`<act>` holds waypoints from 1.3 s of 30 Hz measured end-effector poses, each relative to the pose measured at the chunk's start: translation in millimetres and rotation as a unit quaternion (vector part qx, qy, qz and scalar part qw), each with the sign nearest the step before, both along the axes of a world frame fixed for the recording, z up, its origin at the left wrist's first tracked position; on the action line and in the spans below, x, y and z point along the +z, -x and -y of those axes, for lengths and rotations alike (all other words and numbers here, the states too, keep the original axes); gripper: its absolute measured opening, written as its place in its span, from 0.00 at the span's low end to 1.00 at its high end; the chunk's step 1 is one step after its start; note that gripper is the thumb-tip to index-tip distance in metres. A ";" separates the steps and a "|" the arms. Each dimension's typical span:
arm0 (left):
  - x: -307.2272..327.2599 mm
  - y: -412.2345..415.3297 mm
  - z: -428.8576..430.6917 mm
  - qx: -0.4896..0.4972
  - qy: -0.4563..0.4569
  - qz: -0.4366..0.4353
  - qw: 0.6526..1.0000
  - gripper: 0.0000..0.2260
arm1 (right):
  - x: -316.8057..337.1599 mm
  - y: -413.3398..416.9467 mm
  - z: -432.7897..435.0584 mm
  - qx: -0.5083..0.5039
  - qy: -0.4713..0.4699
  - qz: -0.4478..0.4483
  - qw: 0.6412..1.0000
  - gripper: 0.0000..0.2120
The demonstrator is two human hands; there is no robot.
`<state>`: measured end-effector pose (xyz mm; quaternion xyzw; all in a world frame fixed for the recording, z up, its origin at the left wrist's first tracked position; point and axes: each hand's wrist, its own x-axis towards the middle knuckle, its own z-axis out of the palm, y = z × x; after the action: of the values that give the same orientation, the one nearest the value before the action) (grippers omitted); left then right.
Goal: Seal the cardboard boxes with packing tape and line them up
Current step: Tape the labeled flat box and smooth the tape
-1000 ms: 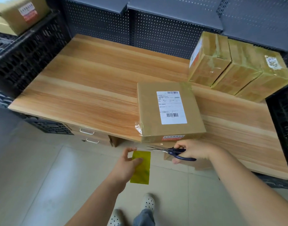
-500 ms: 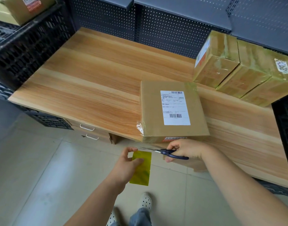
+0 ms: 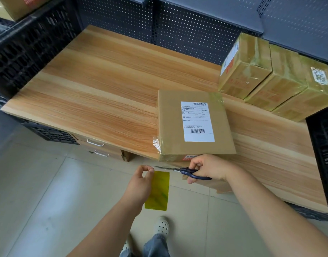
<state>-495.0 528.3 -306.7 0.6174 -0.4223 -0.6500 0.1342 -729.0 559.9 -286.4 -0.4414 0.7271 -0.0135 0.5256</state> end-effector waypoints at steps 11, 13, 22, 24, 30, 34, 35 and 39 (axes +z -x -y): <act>-8.4 9.2 2.3 0.032 -0.002 0.029 0.999 0.09 | 1.8 2.7 1.2 -0.006 0.020 0.017 1.000 0.16; -9.0 9.8 2.9 0.031 -0.003 0.032 0.999 0.09 | 1.1 3.9 1.7 -0.001 0.025 0.019 1.000 0.17; -6.9 12.1 0.3 0.024 0.009 0.050 0.998 0.09 | 4.5 11.5 11.7 0.052 -0.026 -0.017 0.998 0.23; -7.2 11.9 -0.8 0.021 0.016 0.055 0.998 0.09 | 6.4 11.9 14.3 0.068 -0.038 -0.012 0.997 0.22; -8.1 10.3 -1.7 0.027 0.021 0.056 0.998 0.08 | 5.1 8.3 16.6 0.098 -0.042 -0.006 0.994 0.20; -7.4 10.3 -2.0 0.018 0.034 0.060 0.997 0.08 | 6.4 9.4 15.8 0.107 -0.050 -0.025 0.993 0.21; -8.0 10.8 -1.8 0.019 0.038 0.058 0.997 0.08 | 6.7 9.1 15.4 0.110 -0.053 -0.030 0.992 0.21; -8.6 10.7 -0.5 0.014 0.042 0.060 0.997 0.09 | 10.0 11.9 10.9 0.116 -0.077 -0.021 0.990 0.22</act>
<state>-505.7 528.8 -315.3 0.6552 -0.4479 -0.5912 0.1433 -740.9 549.0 -276.4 -0.4814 0.6805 0.1131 0.5407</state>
